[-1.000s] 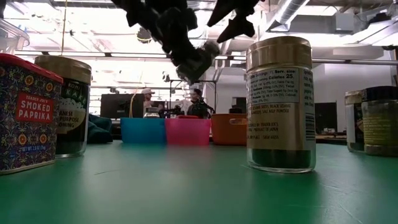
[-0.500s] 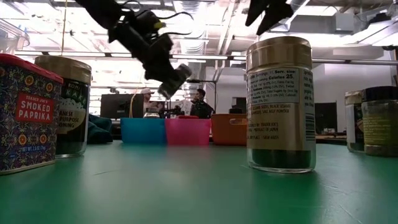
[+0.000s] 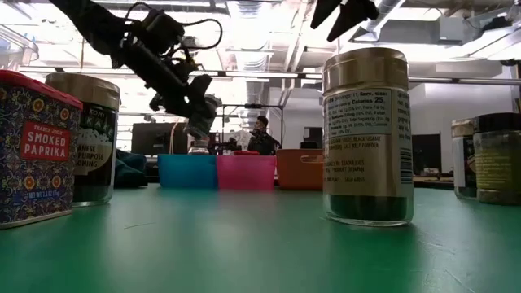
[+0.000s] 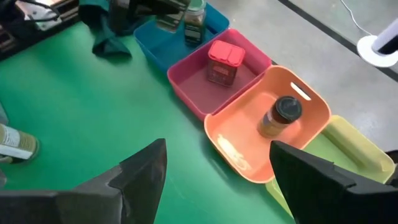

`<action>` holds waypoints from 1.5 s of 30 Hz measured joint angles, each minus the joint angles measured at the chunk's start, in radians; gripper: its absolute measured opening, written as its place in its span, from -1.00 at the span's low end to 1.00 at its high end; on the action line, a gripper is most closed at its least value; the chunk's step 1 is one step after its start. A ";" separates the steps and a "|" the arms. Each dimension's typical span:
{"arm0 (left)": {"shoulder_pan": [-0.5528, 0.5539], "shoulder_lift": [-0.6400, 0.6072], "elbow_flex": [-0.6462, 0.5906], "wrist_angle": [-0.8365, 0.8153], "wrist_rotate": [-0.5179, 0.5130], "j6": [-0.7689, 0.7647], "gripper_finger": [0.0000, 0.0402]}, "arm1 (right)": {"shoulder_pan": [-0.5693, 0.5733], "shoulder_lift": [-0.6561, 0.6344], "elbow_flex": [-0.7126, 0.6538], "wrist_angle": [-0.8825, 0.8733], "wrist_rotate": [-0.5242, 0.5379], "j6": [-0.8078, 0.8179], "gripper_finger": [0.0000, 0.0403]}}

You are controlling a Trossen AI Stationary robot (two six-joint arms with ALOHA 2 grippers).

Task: Sort spices by type
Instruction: Put the green spice bottle into the blue bin

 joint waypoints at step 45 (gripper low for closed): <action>-0.098 0.378 -0.261 0.687 -0.363 -0.159 0.04 | 0.067 0.000 0.000 0.000 -0.035 0.175 0.54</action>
